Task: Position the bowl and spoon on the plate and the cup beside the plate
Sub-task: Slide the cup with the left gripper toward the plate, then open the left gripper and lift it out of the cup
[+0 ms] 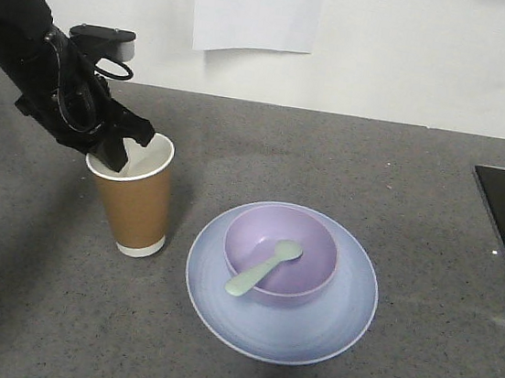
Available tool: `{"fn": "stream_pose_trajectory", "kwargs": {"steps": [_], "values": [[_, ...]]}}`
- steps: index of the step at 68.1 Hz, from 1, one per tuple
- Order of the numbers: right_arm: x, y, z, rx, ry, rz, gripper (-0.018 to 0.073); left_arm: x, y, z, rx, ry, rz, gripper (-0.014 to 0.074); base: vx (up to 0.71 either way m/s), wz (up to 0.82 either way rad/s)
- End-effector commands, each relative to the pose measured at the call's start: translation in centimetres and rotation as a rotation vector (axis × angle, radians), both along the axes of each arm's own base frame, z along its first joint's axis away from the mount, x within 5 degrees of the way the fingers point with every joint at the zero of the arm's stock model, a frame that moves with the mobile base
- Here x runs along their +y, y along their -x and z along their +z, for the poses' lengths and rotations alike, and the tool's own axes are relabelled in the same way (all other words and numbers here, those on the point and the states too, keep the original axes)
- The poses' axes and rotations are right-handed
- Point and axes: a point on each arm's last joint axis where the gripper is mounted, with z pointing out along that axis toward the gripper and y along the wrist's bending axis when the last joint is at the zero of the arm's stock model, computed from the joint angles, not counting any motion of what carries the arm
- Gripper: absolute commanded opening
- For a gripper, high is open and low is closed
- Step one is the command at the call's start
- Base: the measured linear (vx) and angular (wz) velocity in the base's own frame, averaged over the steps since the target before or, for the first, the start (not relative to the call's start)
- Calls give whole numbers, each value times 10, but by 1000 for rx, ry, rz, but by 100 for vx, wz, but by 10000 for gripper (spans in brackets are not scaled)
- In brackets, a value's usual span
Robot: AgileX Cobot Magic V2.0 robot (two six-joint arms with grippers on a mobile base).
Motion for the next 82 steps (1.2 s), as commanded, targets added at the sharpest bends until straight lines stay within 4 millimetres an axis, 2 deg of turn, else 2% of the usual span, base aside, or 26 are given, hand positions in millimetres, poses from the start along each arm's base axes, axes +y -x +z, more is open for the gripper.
{"fn": "stream_pose_trajectory", "kwargs": {"steps": [1, 25, 65, 82], "values": [[2, -6, 11, -54, -10, 1, -5, -2, 9, 25, -65, 47, -3, -6, 0, 0], [2, -6, 11, -55, -7, -3, -5, -3, 9, 25, -63, 57, -4, 48, 0, 0], [2, -6, 10, -54, -6, -3, -5, -4, 9, 27, -68, 69, -17, 271, 0, 0], [2, -6, 10, -54, -6, -3, -5, 0, 17, 41, -115, 51, -17, 291, 0, 0]]}}
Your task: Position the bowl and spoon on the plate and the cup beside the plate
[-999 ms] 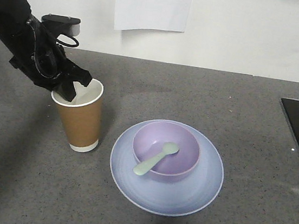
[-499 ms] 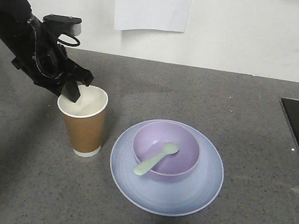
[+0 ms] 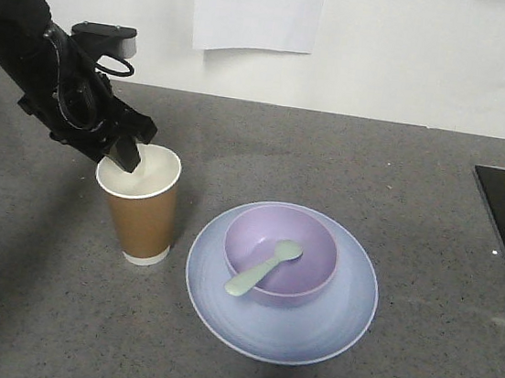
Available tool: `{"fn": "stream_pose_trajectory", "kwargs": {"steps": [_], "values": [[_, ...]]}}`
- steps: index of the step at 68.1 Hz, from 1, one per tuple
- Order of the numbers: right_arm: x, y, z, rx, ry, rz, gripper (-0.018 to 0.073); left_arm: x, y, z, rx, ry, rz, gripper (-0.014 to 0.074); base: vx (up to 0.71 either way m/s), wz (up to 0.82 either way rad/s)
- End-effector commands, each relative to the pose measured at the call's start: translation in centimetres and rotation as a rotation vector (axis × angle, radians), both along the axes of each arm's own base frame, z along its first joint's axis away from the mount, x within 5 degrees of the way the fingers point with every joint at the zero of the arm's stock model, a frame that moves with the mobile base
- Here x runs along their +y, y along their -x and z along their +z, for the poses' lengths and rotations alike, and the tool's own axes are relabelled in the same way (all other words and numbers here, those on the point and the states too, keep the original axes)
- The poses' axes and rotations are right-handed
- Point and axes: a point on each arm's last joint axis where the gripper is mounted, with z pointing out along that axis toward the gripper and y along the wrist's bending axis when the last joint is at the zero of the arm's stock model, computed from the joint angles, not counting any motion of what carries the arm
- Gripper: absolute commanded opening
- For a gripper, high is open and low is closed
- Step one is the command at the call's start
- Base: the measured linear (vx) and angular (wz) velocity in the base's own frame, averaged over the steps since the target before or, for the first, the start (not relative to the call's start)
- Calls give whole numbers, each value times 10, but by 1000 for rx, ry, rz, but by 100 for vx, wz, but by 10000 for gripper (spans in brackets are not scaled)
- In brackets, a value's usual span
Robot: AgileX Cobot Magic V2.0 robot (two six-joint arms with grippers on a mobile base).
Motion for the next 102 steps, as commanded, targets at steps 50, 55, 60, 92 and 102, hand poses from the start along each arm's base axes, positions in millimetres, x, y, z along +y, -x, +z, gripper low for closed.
{"fn": "stream_pose_trajectory", "kwargs": {"steps": [50, 55, 60, 92, 102], "values": [[3, -7, 15, -110, -14, 1, -5, 60, 143, 182, -745, -101, 160, 92, 0, 0], [3, -7, 15, -110, -14, 1, -5, 65, 158, 194, -812, -93, 172, 28, 0, 0], [3, -7, 15, -110, -14, 1, -5, 68, 173, 204, -876, -73, 180, -8, 0, 0], [3, -7, 15, -110, -14, 1, -5, 80, 248, 164, -933, 57, 211, -7, 0, 0], [3, -7, 15, -110, -14, 1, -5, 84, 267, 136, -810, 40, 205, -7, 0, 0]]}}
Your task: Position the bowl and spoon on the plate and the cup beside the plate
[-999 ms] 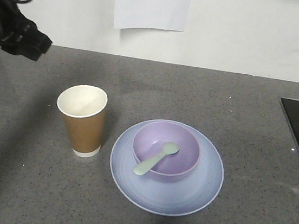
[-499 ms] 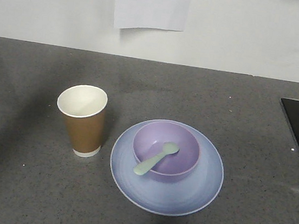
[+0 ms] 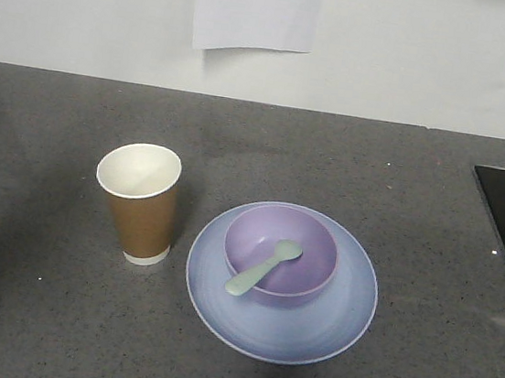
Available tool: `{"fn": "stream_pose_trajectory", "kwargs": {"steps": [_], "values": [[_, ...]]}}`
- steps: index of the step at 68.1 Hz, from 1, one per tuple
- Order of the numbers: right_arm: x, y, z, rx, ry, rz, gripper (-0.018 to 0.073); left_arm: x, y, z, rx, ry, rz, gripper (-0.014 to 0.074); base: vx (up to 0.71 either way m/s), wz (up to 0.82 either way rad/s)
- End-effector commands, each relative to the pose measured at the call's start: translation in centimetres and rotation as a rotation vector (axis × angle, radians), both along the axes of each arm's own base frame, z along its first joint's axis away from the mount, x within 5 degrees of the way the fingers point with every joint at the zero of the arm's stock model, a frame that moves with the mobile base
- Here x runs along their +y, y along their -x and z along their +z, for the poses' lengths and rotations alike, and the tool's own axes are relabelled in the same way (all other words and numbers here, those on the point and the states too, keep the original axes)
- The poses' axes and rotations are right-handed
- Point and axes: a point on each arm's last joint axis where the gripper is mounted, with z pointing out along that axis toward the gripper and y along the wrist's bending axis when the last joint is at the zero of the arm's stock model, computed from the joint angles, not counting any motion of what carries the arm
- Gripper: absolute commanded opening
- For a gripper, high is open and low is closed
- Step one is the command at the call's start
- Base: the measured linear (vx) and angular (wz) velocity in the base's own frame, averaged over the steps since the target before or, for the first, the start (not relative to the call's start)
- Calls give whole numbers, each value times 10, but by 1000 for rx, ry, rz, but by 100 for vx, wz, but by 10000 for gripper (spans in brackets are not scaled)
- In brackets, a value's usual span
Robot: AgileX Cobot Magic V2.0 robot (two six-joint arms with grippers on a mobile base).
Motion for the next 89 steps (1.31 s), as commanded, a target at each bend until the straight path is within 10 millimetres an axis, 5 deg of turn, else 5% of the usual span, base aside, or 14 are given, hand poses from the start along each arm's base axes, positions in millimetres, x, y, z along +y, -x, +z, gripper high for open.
{"fn": "stream_pose_trajectory", "kwargs": {"steps": [1, 20, 37, 59, 89], "values": [[2, -6, 11, -59, -5, 1, -5, 1, 11, -3, -12, 27, 0, -7, 0, 0], [2, -6, 11, -59, -5, 1, -5, 0, 9, -38, 32, -29, -39, -7, 0, 0], [2, -6, 11, -58, -4, -1, -5, -9, -21, -131, -222, 100, -24, -7, 0, 0], [2, -6, 11, -58, -3, -1, -5, 19, 23, -249, -462, 126, 175, -7, 0, 0], [2, -6, 11, -58, -4, -1, -5, 29, 48, -270, -453, 88, 322, -7, 0, 0]]}}
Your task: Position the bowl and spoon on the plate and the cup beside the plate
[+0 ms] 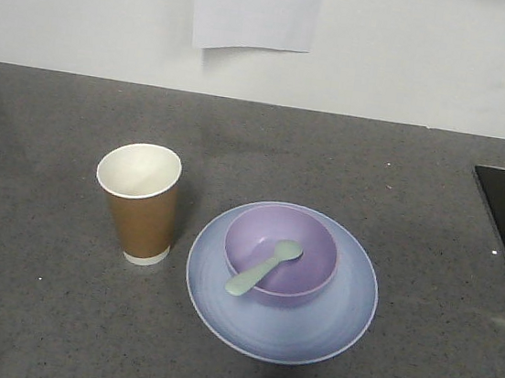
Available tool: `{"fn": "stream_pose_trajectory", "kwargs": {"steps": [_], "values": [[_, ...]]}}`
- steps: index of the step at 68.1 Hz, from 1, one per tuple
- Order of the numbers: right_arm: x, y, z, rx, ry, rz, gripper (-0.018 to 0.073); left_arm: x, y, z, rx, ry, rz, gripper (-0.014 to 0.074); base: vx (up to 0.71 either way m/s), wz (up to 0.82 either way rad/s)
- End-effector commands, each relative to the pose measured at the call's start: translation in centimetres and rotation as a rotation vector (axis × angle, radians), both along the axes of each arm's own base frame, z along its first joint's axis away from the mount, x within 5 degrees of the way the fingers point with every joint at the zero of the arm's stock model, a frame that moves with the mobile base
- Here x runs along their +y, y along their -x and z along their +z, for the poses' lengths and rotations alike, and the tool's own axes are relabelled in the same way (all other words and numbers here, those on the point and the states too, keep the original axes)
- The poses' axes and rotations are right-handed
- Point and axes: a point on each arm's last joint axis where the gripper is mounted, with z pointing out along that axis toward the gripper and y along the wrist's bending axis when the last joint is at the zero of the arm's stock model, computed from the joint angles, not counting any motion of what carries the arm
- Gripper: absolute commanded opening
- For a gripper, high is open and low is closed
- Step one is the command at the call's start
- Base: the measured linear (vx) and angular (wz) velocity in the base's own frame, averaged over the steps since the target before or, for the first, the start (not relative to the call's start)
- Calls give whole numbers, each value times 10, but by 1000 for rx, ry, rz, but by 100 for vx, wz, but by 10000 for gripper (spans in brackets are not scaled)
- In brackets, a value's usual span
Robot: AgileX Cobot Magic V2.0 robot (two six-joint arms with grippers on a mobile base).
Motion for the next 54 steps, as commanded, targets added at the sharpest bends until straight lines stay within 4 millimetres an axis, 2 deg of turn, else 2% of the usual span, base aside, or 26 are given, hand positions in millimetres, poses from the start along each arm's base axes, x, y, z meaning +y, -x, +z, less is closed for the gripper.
{"fn": "stream_pose_trajectory", "kwargs": {"steps": [1, 54], "values": [[2, -6, 11, -59, -3, -2, -5, 1, 0, -4, -30, 11, 15, -7, 0, 0], [2, -6, 11, -58, -3, -2, -5, 0, 0, -7, -20, 23, -15, -7, 0, 0]]}}
